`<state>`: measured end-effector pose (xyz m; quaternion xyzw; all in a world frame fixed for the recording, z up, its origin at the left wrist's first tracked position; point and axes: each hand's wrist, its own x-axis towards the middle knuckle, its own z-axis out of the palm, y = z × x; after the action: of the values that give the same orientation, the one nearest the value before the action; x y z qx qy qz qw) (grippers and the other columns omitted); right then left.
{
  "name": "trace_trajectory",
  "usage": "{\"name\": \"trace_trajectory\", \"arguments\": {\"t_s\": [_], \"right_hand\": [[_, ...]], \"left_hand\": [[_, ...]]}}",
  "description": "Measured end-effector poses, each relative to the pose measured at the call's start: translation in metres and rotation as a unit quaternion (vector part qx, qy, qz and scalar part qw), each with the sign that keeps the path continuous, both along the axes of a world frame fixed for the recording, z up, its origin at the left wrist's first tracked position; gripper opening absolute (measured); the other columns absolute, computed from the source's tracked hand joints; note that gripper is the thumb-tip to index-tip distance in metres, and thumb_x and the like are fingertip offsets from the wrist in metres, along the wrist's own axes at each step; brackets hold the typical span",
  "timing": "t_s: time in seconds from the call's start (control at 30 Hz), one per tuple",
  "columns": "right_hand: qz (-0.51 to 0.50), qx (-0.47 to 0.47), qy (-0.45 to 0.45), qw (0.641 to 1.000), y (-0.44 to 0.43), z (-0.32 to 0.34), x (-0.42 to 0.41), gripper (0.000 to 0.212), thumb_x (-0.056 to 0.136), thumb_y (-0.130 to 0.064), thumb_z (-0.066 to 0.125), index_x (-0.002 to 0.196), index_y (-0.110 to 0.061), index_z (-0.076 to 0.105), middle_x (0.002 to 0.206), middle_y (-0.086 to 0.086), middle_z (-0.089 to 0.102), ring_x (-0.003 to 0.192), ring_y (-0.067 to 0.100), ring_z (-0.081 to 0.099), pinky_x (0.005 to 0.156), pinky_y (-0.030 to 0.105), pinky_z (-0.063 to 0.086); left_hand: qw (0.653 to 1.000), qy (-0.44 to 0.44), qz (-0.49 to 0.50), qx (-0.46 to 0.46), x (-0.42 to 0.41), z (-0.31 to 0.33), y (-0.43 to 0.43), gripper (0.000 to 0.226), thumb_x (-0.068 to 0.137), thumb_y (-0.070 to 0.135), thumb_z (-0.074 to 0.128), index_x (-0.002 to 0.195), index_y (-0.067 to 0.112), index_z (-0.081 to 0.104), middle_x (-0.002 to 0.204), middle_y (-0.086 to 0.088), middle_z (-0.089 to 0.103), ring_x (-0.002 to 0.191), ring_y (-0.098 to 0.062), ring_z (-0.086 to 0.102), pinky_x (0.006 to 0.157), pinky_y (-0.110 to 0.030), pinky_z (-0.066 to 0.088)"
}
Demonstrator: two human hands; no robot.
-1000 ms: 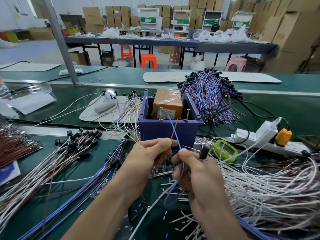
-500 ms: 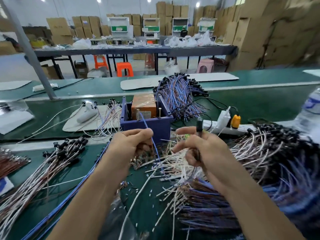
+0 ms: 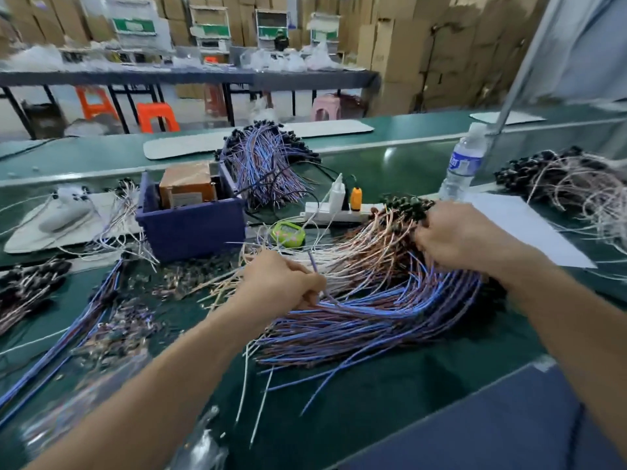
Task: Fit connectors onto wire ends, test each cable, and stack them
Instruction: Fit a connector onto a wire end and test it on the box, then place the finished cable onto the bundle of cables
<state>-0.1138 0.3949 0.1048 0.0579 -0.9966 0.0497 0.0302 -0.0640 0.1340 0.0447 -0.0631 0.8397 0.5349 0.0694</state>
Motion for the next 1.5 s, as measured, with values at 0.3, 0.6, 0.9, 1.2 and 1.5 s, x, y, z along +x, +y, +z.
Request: {"name": "trace_trajectory", "arguments": {"t_s": [0.3,0.6,0.9,1.2,1.5], "right_hand": [[-0.103,0.086,0.035,0.99,0.01,-0.026,-0.006,0.017,0.093,-0.024,0.059,0.087,-0.013,0.048,0.097,0.014,0.061,0.084,0.033,0.057,0.07,0.036,0.042],[-0.044,0.114,0.151,0.981,-0.039,-0.025,0.007,0.042,0.089,-0.027,0.064,0.058,-0.018,0.037,0.073,0.007,0.065,0.063,0.026,0.048,0.062,0.032,0.038],[0.11,-0.123,0.068,0.984,-0.189,-0.063,0.015,0.03,0.091,-0.035,0.063,0.07,-0.016,0.055,0.074,0.005,0.056,0.071,0.027,0.051,0.063,0.032,0.038],[0.165,-0.285,-0.025,0.944,-0.308,-0.09,0.012,0.032,0.089,-0.035,0.064,0.065,-0.014,0.062,0.059,-0.003,0.059,0.061,0.023,0.058,0.052,0.03,0.034],[0.254,-0.279,-0.102,0.921,-0.382,-0.104,0.009,0.017,0.09,-0.018,0.059,0.088,-0.025,0.074,0.091,0.001,0.076,0.086,0.024,0.068,0.079,0.034,0.056]], "left_hand": [[0.962,0.078,-0.009,-0.262,-0.003,-0.027,0.03,0.037,0.085,0.048,0.075,0.06,0.02,0.077,0.052,0.004,0.067,0.051,-0.01,0.063,0.045,-0.02,0.042],[0.973,0.111,0.021,-0.201,0.002,-0.03,0.011,0.034,0.083,0.039,0.078,0.055,0.022,0.071,0.049,0.008,0.064,0.041,-0.008,0.053,0.05,-0.027,0.05],[0.966,0.126,0.169,-0.15,0.009,-0.03,-0.053,0.031,0.082,0.034,0.073,0.057,0.016,0.069,0.04,0.006,0.051,0.04,-0.004,0.045,0.042,-0.017,0.035],[0.893,0.214,0.374,-0.132,0.036,-0.024,-0.167,0.024,0.104,0.017,0.057,0.09,0.025,0.074,0.068,0.01,0.073,0.062,-0.006,0.068,0.065,-0.028,0.057],[0.846,0.062,0.362,-0.385,0.053,-0.071,-0.235,0.036,0.094,0.042,0.067,0.127,0.029,0.07,0.113,-0.003,0.07,0.106,-0.025,0.061,0.093,-0.038,0.046]]}}
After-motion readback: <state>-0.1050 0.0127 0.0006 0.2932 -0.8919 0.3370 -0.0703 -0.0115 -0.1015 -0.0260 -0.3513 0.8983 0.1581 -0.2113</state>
